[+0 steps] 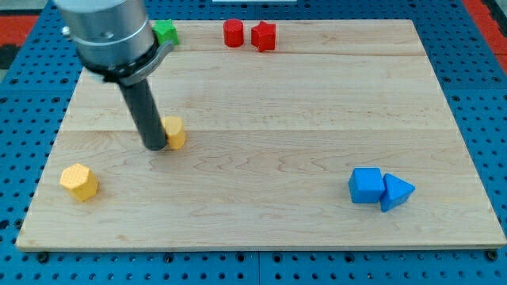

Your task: Place the yellow heart at center of the board

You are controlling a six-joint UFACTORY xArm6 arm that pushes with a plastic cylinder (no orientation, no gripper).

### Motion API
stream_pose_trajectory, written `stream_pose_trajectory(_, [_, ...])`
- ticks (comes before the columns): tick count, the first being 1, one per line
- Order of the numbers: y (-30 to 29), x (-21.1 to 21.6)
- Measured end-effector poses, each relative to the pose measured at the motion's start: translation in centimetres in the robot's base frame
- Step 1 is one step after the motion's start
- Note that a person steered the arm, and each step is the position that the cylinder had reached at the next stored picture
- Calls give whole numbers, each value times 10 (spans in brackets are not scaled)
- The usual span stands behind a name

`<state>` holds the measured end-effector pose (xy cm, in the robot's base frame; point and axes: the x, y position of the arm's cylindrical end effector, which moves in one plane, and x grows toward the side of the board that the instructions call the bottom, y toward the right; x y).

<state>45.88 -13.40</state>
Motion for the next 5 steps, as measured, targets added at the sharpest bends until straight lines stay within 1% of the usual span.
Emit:
stream_pose_trajectory(1, [32,-30])
stream_pose_trajectory(2, [50,-38])
stream_pose_trajectory(3, [37,-38])
stream_pose_trajectory(4, [42,16])
stream_pose_trajectory(5, [85,1])
